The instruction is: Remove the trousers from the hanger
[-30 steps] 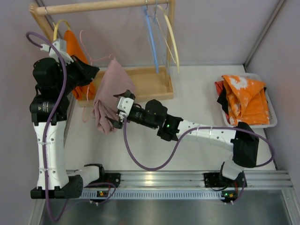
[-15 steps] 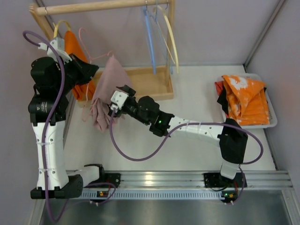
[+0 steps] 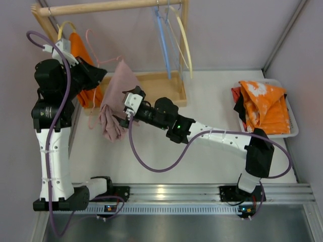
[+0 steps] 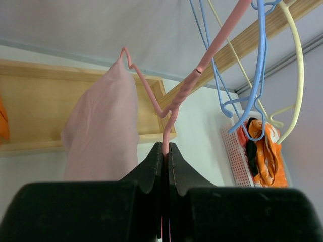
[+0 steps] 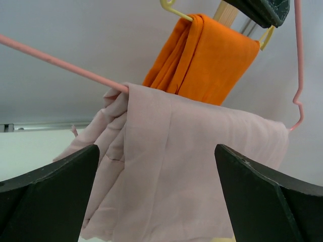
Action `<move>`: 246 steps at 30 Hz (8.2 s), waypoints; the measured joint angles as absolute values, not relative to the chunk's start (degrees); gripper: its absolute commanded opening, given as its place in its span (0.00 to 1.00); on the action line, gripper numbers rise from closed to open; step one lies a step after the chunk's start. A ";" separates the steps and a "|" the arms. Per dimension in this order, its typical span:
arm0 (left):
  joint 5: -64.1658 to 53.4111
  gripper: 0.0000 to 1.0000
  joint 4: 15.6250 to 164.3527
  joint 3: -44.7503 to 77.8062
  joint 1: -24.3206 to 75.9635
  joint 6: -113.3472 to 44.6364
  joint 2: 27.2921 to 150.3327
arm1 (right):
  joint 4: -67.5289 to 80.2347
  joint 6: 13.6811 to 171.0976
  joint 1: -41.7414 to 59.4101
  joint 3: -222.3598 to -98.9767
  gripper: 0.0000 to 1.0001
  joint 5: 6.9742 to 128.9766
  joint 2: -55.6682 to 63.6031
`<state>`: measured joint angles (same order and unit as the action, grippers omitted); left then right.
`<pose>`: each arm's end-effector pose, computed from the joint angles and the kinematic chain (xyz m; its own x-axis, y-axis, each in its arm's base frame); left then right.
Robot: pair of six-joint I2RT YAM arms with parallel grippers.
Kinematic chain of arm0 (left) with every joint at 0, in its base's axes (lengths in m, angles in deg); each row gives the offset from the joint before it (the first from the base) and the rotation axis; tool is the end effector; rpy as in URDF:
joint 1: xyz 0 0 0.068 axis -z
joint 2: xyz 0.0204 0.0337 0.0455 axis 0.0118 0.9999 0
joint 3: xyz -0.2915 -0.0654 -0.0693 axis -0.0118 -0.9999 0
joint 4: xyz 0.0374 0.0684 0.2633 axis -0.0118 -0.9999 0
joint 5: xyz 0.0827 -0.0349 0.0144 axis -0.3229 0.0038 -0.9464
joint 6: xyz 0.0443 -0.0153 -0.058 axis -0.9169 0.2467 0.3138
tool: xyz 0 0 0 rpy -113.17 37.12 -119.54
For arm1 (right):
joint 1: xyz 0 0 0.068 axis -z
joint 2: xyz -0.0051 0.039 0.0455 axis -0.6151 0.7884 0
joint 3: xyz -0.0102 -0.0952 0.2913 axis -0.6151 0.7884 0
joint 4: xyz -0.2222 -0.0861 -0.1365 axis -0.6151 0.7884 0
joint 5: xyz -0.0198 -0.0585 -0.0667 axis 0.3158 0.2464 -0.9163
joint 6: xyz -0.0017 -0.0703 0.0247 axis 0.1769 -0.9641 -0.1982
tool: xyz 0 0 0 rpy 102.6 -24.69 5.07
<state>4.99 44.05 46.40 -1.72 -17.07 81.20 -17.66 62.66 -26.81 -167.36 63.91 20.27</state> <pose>0.2191 -0.0160 0.5632 -0.2895 -0.4628 -0.8378 0.1803 0.8333 -0.5226 0.1922 0.4170 0.4203 0.4188 -0.0229 -0.9078 -0.8317 0.3916 -0.3936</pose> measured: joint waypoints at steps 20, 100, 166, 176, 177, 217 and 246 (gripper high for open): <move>4.99 0.00 44.07 47.88 -1.72 -16.46 81.70 | -13.01 61.17 -23.16 -176.95 0.91 52.26 28.79; 0.82 0.00 47.42 30.22 -2.09 -17.64 76.30 | 1.16 70.50 -18.05 -188.25 0.00 56.02 18.26; 1.93 0.00 47.88 20.30 -1.26 -25.36 70.55 | 22.10 59.53 51.87 -158.11 0.00 30.75 -20.01; 1.96 0.00 47.99 20.34 -1.26 -25.97 70.00 | 24.28 62.37 59.28 -162.13 0.00 41.09 -8.87; 1.96 0.00 47.99 20.34 -1.26 -25.97 70.00 | 24.19 62.96 59.26 -162.66 0.00 41.75 -6.94; 2.09 0.00 49.19 50.22 0.25 -33.62 85.52 | 33.90 78.18 55.44 -173.52 0.99 60.94 1.78; -26.61 0.00 53.60 75.88 17.50 -44.77 114.40 | 45.57 81.87 59.92 -186.48 0.99 76.32 -10.39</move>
<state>-26.61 53.60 75.88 17.50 -44.77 114.40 45.57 81.87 59.92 -186.48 76.32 -10.39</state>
